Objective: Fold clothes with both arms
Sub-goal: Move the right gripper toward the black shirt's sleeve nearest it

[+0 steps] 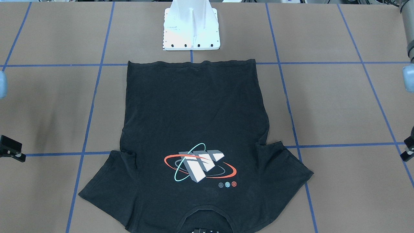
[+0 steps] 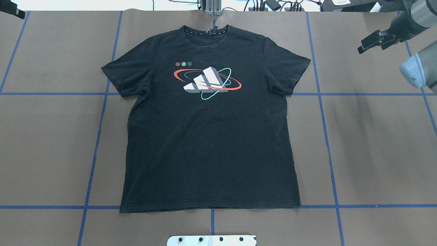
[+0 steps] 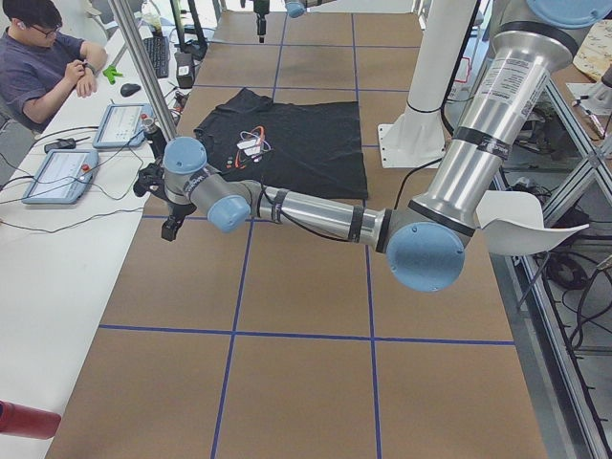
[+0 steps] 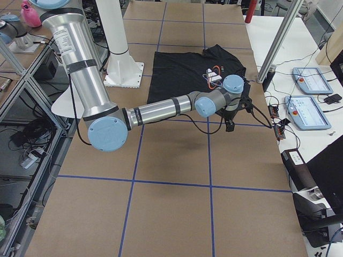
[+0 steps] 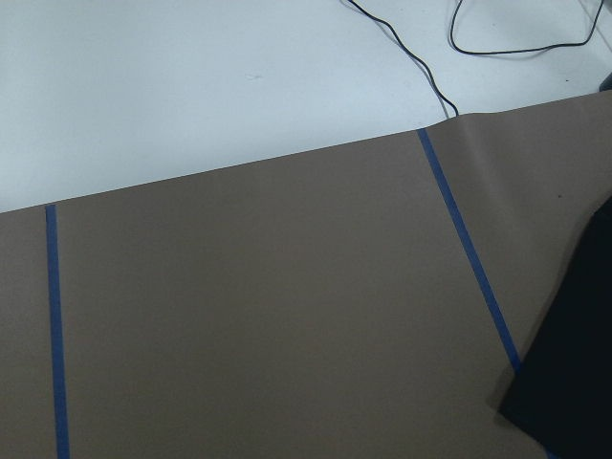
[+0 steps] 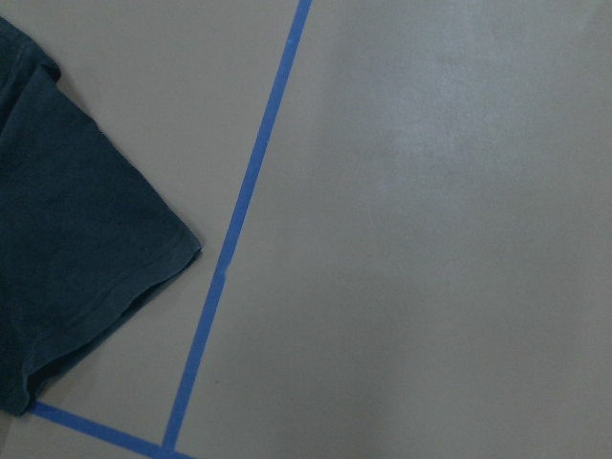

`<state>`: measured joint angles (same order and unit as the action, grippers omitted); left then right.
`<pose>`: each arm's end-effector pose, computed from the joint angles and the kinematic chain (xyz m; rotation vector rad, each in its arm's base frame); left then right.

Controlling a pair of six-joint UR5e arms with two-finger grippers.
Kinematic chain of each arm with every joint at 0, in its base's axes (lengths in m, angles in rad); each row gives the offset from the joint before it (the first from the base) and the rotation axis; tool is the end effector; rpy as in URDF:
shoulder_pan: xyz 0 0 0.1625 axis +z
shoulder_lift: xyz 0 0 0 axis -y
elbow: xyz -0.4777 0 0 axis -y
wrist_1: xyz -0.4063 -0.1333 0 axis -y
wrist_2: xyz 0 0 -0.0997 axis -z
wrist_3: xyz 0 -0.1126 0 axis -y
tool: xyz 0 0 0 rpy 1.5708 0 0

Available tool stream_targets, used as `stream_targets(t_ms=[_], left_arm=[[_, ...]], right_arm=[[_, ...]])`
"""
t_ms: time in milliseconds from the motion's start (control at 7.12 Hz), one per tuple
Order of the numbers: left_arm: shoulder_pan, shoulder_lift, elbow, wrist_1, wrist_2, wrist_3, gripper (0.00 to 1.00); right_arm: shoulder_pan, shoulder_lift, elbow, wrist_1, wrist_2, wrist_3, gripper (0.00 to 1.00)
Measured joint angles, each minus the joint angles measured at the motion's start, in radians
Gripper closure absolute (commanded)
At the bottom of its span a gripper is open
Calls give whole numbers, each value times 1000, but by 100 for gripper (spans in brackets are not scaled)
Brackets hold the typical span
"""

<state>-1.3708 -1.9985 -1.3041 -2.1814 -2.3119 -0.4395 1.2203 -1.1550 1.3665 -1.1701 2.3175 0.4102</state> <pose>0.0886 -0.7254 0.5221 0.4752 0.8956 0.0671 -0.1936 -0.6951 0.5245 0.2729 -0.8867 -0.1731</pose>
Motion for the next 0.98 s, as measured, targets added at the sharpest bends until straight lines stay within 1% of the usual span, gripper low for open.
stream_targets(t_ms=[421, 561, 842, 983], left_arm=[[27, -6, 73, -143, 2, -49, 1], [30, -8, 99, -189, 2, -74, 1], [32, -10, 115, -231, 2, -128, 1], [34, -11, 116, -238, 2, -140, 1]], right_arm=[[-64, 81, -49, 22, -60, 69, 2], [-84, 97, -76, 66, -79, 101, 2], [-128, 134, -184, 240, -114, 211, 3], [-155, 165, -233, 285, -149, 255, 8]])
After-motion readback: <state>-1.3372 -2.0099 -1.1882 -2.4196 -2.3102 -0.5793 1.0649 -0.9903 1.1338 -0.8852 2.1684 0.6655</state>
